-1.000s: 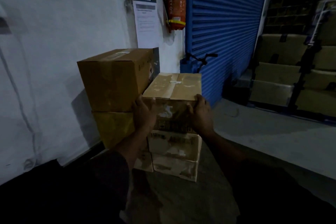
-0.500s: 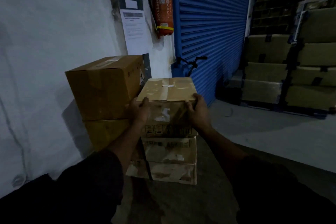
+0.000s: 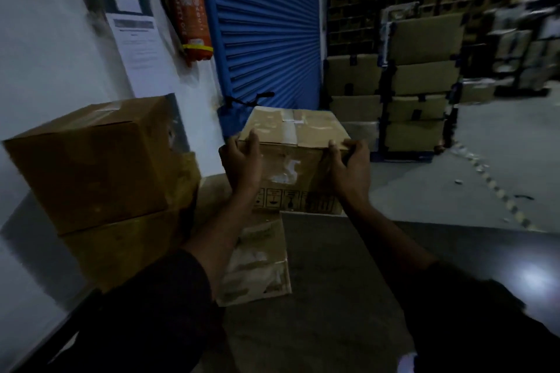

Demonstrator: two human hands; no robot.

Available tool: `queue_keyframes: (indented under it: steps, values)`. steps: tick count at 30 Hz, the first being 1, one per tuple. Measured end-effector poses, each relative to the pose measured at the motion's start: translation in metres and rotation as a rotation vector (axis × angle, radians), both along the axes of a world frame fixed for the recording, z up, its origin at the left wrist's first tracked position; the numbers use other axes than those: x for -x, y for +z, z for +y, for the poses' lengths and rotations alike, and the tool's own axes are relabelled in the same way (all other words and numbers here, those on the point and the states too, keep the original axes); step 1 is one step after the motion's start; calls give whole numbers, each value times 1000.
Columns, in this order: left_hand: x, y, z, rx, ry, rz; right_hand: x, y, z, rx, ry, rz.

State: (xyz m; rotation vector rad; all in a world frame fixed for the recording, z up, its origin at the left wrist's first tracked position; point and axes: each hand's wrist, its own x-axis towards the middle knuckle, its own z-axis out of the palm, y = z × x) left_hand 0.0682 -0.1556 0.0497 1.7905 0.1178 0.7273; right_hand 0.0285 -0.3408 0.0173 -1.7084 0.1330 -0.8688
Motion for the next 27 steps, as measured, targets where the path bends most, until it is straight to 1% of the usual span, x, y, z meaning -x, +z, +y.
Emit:
queue_keyframes:
  steps: [4, 6, 9, 13, 15, 17, 22, 24, 27]
  values:
    - [16, -24, -52, 25, -145, 0, 41, -17, -42, 22, -172, 32]
    - [28, -40, -75, 46, -211, 20, 63, -30, -59, 46, -280, 78]
    - [50, -69, -105, 89, -300, 64, 94, -55, -83, 48, -368, 148]
    - [80, -124, -134, 177, -408, 185, 142, -93, -105, 21, -451, 224]
    - [99, -156, -147, 234, -447, 247, 168, -113, -112, 48, -487, 288]
    - [123, -181, -154, 278, -493, 348, 194, -135, -118, 72, -493, 357]
    - [160, -248, -158, 206, -592, 557, 241, -188, -133, 27, -395, 584]
    - [164, -262, -160, 152, -626, 606, 247, -207, -140, 16, -366, 642]
    - [167, -277, -167, 54, -657, 638, 246, -230, -154, 71, -399, 742]
